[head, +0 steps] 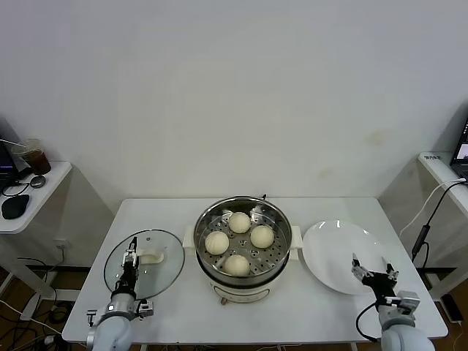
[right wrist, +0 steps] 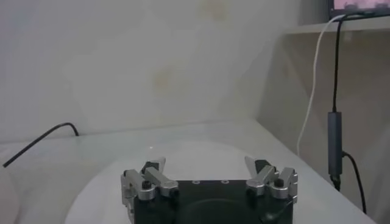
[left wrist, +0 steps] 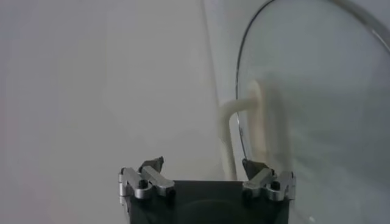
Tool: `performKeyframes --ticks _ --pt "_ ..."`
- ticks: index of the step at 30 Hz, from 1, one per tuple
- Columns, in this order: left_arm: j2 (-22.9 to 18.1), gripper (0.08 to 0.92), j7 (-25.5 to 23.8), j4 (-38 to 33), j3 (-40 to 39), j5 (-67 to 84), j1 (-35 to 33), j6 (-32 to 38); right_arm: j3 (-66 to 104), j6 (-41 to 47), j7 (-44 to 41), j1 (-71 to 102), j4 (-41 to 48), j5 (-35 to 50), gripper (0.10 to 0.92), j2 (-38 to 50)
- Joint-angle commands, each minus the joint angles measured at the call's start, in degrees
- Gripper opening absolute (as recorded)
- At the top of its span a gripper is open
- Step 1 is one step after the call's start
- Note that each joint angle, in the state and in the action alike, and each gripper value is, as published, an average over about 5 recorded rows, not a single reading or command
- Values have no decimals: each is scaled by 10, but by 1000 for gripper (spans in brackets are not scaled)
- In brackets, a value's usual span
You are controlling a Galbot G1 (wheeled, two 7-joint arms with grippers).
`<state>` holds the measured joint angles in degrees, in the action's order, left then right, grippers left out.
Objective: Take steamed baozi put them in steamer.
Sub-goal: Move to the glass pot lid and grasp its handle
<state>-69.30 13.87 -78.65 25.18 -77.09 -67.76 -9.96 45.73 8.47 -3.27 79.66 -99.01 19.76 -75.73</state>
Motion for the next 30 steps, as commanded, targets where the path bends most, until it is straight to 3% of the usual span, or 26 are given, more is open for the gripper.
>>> performKeyframes --ticks 1,30 --pt "2 823 3 25 -1 3 17 -1 0 -1 -1 1 0 -3 823 -1" --pt "8 795 9 55 -21 39 51 5 0 -8 -1 9 0 -11 823 -5"
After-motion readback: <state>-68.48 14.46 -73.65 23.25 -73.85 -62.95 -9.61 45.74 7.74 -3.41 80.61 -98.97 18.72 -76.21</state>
